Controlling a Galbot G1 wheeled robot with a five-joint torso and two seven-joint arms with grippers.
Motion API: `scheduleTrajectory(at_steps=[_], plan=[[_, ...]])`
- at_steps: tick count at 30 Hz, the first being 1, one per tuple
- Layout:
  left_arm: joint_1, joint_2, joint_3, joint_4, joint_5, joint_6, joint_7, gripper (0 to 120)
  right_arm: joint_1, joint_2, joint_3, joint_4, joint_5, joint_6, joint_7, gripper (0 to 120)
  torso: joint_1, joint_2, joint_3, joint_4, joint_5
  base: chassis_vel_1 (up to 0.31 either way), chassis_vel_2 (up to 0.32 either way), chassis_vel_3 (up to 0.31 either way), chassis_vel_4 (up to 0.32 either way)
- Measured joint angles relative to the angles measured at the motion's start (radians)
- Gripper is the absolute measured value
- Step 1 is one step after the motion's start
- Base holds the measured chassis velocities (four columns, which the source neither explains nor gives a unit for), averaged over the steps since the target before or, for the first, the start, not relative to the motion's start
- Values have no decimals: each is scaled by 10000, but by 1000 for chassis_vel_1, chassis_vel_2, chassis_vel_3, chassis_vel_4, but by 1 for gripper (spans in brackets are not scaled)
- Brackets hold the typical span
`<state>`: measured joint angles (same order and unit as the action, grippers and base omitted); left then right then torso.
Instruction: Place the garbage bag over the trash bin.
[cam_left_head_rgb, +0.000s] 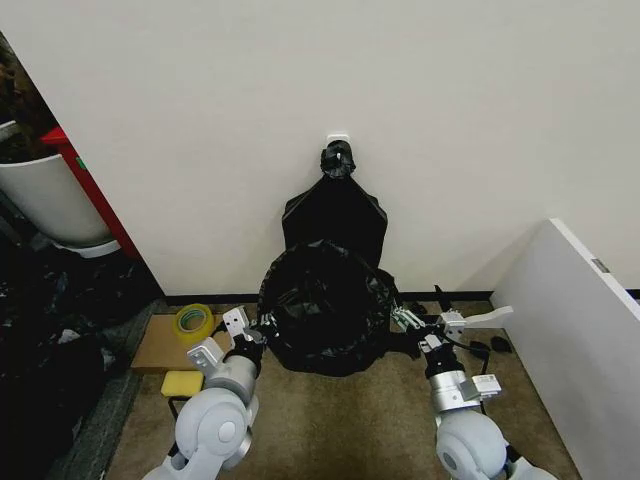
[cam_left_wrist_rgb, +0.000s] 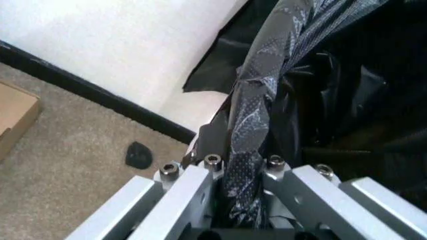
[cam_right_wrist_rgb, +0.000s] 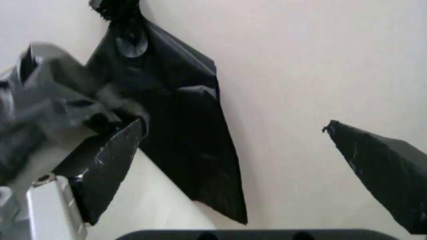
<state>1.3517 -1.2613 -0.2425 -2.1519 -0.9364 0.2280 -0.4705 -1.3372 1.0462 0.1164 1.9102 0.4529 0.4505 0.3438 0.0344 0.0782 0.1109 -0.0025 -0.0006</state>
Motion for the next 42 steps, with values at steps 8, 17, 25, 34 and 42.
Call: scheduleTrajectory(at_steps=[8, 17, 25, 34, 42], plan=[[69, -46, -72, -457, -662, 355, -305, 0, 9, 680, 181, -325, -736, 364, -257, 100, 0, 0, 0, 0, -1, 0, 0, 0, 0], [159, -97, -136, -900, -1132, 641, -551, 0, 242, 1356, 413, -1006, -1737, 819, -470, 100, 0, 0, 0, 0, -1, 0, 0, 0, 0], [211, -141, -169, -1191, -1361, 787, -650, 0, 386, 1697, 472, -1445, -2249, 995, -512, 100, 0, 0, 0, 0, 1, 0, 0, 0, 0], [19, -101, -289, -542, -1150, 625, -557, 0, 179, 1350, 796, -1100, -2593, 1029, -397, 100, 0, 0, 0, -1, 0, 0, 0, 0, 0], [-315, -122, -431, 8, -1185, 556, -511, 0, 124, 1263, 1307, -1257, -3018, 1158, -183, 100, 0, 0, 0, 0, 3, 0, 0, 0, 0]])
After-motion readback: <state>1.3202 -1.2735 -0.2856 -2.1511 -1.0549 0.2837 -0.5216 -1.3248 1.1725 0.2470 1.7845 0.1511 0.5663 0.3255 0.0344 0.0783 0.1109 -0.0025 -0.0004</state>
